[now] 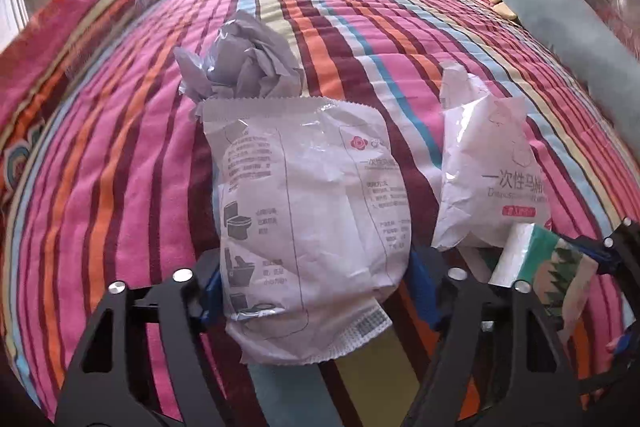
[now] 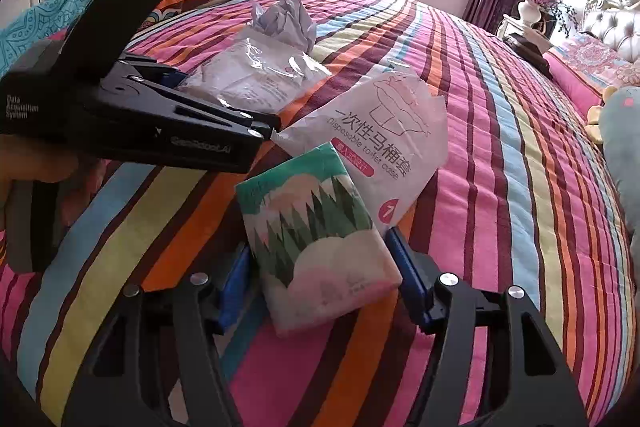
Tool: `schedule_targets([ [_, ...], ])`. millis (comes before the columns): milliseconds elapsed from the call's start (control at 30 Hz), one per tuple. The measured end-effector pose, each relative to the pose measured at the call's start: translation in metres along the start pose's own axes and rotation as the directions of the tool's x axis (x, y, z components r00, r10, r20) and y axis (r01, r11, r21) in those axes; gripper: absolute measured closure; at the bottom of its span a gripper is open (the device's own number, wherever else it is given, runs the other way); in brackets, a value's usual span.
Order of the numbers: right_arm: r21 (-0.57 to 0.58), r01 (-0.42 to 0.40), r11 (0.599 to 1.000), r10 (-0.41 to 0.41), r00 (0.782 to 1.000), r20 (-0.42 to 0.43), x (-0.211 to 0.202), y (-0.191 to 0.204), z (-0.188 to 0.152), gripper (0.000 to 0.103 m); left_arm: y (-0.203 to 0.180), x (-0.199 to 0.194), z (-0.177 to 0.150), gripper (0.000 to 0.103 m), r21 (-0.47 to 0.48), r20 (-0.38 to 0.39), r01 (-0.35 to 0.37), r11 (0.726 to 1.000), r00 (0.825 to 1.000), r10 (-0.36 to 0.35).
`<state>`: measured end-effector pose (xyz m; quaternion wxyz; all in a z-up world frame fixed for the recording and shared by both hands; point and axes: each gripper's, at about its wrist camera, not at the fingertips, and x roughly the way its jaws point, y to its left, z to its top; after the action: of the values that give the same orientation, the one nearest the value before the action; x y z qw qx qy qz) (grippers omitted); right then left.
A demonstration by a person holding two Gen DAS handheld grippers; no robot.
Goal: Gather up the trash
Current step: 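Grasp white plastic wrapper with left tool while right tool grasps green tissue pack, then carry wrapper and tissue pack over the wastebasket and open both tools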
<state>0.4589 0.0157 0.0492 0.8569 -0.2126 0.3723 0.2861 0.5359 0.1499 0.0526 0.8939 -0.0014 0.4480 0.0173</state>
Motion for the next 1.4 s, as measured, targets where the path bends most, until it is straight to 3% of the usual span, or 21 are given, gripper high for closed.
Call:
schedule_targets([
  [200, 0.101, -0.015, 0.995, 0.014, 1.0, 0.009, -0.014, -0.009, -0.011, 0.045, 0.008, -0.023, -0.023, 0.036, -0.035, 0.038, 0.07, 0.997, 0.997, -0.069],
  [333, 0.172, -0.055, 0.984, 0.052, 0.998, 0.022, -0.04, -0.01, -0.03, 0.045, 0.013, -0.057, -0.059, 0.036, -0.053, 0.067, 0.129, 0.99, 0.99, -0.125],
  [500, 0.214, -0.052, 0.975, 0.044, 0.998, 0.039, -0.077, -0.006, -0.066, 0.045, 0.011, -0.105, -0.112, 0.036, -0.041, 0.091, 0.184, 0.982, 0.98, -0.18],
  [767, 0.338, -0.158, 0.928, 0.113, 0.982, 0.148, -0.169, -0.005, -0.151, 0.045, 0.002, -0.207, -0.247, 0.036, -0.035, 0.122, 0.258, 0.966, 0.96, -0.252],
  [833, 0.34, -0.172, 0.924, 0.122, 0.979, 0.165, -0.194, 0.006, -0.174, 0.045, -0.004, -0.229, -0.284, 0.036, -0.034, 0.117, 0.271, 0.962, 0.957, -0.266],
  [933, 0.328, -0.179, 0.928, 0.125, 0.976, 0.179, -0.227, 0.026, -0.205, 0.045, -0.017, -0.261, -0.349, 0.036, -0.055, 0.111, 0.34, 0.939, 0.937, -0.332],
  [1067, 0.334, -0.264, 0.905, 0.208, 0.959, 0.193, -0.266, 0.067, -0.246, 0.045, -0.04, -0.297, -0.417, 0.036, -0.049, 0.106, 0.33, 0.943, 0.94, -0.324],
  [1233, 0.375, -0.334, 0.864, 0.316, 0.942, 0.111, -0.276, 0.119, -0.306, 0.045, -0.068, -0.317, -0.49, 0.036, -0.066, 0.039, 0.321, 0.945, 0.947, -0.319],
  [1400, 0.454, -0.332, 0.827, 0.41, 0.908, -0.085, -0.227, 0.156, -0.367, 0.045, -0.089, -0.287, -0.548, 0.036, -0.122, -0.119, 0.277, 0.953, 0.949, -0.291],
])
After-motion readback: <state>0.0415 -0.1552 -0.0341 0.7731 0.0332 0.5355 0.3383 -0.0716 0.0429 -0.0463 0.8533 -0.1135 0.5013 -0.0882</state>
